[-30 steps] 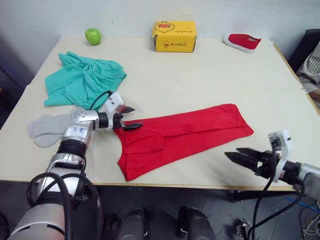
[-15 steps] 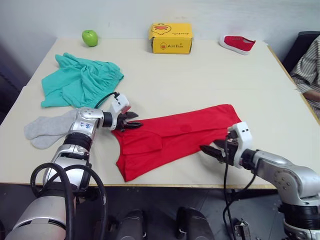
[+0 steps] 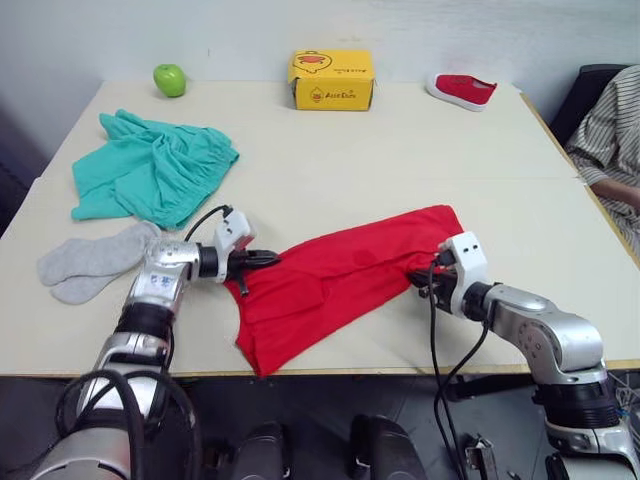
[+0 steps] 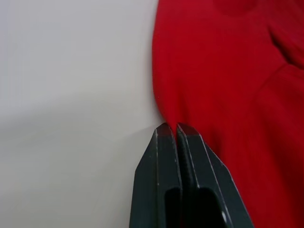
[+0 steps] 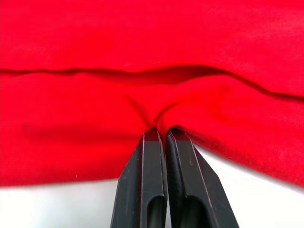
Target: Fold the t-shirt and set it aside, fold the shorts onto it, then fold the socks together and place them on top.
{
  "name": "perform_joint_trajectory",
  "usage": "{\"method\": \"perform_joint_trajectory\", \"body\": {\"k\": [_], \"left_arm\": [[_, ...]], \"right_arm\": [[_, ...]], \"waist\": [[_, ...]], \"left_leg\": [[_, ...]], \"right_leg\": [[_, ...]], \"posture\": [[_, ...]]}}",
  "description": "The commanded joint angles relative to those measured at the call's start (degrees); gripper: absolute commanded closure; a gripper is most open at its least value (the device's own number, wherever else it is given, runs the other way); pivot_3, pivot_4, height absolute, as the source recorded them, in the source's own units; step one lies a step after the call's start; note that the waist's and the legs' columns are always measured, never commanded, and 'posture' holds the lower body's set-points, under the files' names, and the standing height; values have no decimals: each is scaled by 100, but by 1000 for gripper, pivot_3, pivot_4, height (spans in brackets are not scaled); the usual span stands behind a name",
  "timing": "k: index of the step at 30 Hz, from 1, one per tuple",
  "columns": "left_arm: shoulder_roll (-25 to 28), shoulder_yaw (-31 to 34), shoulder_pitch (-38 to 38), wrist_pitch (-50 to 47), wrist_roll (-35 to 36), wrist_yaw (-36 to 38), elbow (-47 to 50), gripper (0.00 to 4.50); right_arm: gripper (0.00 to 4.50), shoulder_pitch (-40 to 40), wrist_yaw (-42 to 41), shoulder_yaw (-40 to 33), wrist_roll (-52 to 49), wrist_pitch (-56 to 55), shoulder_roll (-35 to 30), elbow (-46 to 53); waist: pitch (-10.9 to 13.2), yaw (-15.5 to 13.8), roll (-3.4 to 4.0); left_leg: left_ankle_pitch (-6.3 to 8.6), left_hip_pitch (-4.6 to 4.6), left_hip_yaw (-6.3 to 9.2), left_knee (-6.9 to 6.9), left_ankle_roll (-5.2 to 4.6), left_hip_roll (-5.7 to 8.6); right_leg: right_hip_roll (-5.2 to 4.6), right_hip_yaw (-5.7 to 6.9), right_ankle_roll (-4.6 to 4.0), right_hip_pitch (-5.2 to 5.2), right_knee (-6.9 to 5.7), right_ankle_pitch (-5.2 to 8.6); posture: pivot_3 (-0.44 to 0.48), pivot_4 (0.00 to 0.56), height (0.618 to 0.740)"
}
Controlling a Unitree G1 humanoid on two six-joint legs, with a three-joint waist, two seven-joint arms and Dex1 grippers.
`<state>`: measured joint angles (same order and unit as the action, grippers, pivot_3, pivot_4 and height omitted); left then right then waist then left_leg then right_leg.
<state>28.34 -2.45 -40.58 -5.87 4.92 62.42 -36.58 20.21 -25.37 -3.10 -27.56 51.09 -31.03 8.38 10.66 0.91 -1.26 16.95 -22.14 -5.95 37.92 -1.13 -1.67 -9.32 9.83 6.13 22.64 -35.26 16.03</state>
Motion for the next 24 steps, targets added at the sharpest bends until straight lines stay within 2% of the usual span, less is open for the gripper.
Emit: {"method": "perform_joint_trajectory", "body": {"k": [1, 4, 8, 11, 14, 16, 18, 20, 21, 24], "left_arm": [[49, 40, 736, -670, 174, -267, 1157, 4500], [-13, 182, 1263, -1189, 311, -699, 2134, 4500], [-276, 217, 2191, -1951, 468, -1469, 3844, 4500], [-431, 163, 2648, -2280, 432, -1951, 4620, 4500], [-415, 124, 2854, -2635, 458, -2185, 5012, 4500], [-398, 208, 2903, -2890, 584, -2282, 5162, 4035], [-256, 327, 2836, -3011, 715, -2201, 5144, 3555], [-58, 453, 2557, -3090, 920, -1989, 4899, 2898], [20, 502, 2422, -3120, 1022, -1899, 4776, 2513], [124, 553, 1895, -3154, 1249, -1699, 4287, 1598]], "right_arm": [[4422, 269, -56, 1, 459, -380, -203, -782], [4422, 736, -259, 158, 759, -855, -280, -1542], [4422, 1927, -929, 581, 1274, -1919, -264, -3349], [4422, 2659, -1260, 733, 1533, -2531, -115, -4528], [4422, 3058, -1512, 805, 1746, -2805, -71, -5230], [4500, 3193, -1705, 701, 1715, -2623, -143, -5422], [4053, 3084, -2003, 676, 1682, -2429, -309, -5189], [3499, 2705, -2283, 603, 1544, -2019, -560, -4515], [3074, 2524, -2364, 553, 1464, -1796, -652, -4170], [2073, 1743, -2716, 299, 871, -692, -1012, -2675]], "waist": [[0, 21, 1], [0, 23, 1], [5, 70, 9], [7, 64, 13], [9, 68, 16], [9, 59, 16], [10, 47, 17], [11, 20, 19], [12, -11, 20], [13, -86, 23]], "left_leg": [[0, 1, -3, 0, -1, 1], [2, 0, -3, 2, -3, 3], [5, 2, -11, 2, -6, 5], [5, -1, -10, 2, -5, 3], [4, -2, -12, 1, -3, 1], [4, -2, -12, 2, -3, 1], [4, -3, -11, 2, -3, 1], [4, -7, -7, 2, -3, 1], [6, -10, -4, 2, -1, 0], [9, -16, -1, 2, 2, -2]], "right_leg": [[-1, -4, 0, 0, 0, 0], [-5, -11, 0, 0, -2, 0], [-9, -38, 2, 0, 0, -1], [-7, -51, 2, 2, 3, -1], [-4, -52, 2, 2, 6, -1], [-4, -51, 2, 2, 7, -1], [-5, -52, 2, 2, 7, -1], [-5, -51, 2, 2, 11, -1], [-5, -50, 1, 3, 15, -1], [-1, -46, 1, 4, 22, -1]], "posture": [[0, 150, 740], [0, 150, 740], [0, 150, 740], [0, 150, 740], [0, 150, 740], [0, 150, 740], [0, 150, 740], [0, 150, 740], [0, 150, 740], [0, 150, 740]]}}
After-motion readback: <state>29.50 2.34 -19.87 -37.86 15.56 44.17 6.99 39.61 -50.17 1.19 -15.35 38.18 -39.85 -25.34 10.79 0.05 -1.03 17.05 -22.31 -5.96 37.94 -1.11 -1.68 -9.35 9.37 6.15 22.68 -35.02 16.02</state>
